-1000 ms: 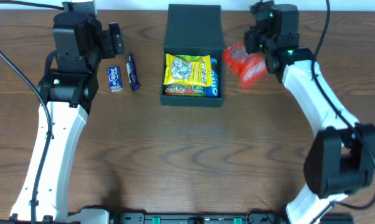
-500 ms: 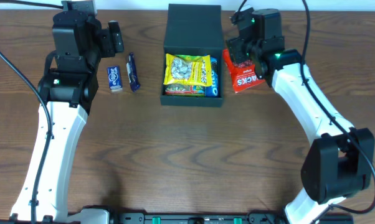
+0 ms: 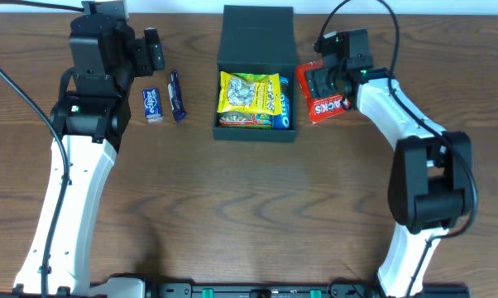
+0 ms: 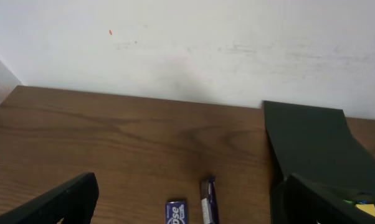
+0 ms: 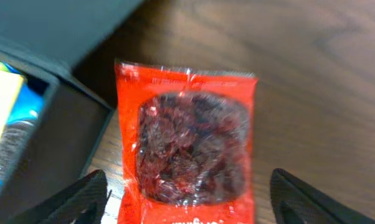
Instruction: Pack container
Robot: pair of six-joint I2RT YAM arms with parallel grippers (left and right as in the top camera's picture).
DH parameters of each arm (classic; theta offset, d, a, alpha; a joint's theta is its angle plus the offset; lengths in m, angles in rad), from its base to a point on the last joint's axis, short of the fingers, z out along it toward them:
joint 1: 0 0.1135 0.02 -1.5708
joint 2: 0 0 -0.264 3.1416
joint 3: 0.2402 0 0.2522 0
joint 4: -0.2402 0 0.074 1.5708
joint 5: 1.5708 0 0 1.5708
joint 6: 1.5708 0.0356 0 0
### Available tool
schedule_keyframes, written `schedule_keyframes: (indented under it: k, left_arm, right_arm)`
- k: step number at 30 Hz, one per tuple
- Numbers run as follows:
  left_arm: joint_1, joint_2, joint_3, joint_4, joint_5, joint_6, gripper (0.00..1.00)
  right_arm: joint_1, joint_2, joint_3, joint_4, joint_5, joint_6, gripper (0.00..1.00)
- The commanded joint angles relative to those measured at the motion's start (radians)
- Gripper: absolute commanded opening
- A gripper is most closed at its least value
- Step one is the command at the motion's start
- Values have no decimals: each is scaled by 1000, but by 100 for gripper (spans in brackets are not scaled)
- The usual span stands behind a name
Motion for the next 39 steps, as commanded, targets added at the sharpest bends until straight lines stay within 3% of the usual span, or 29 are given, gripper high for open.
schedule_keyframes:
  k: [1,10,16,19,24,33,39]
  left_arm:
    - [4,-11,13,0,-10,4,95]
    - [4,-11,13,0,-10,4,95]
    - [4,-11,13,0,-11,4,95]
    - [4,-11,13,1,-10,4,95]
    - [4,-11,13,1,-11,4,95]
    - [4,-11,13,11,-11,4,95]
    - [4,-11,13,40,-11,43,95]
  right_arm:
    - [-5,42,3,3,-14,4,79]
    - [-19,113,3,3,-12,8,57]
    - [-19,126,3,3,-12,12,16]
    - [-22,125,3,2,-12,50,2]
    - [-32,72,3,-1,-12,79,1]
    - [-16,-175,3,-1,-12,71,1]
    - [65,-275,3,-2,-87,-30,1]
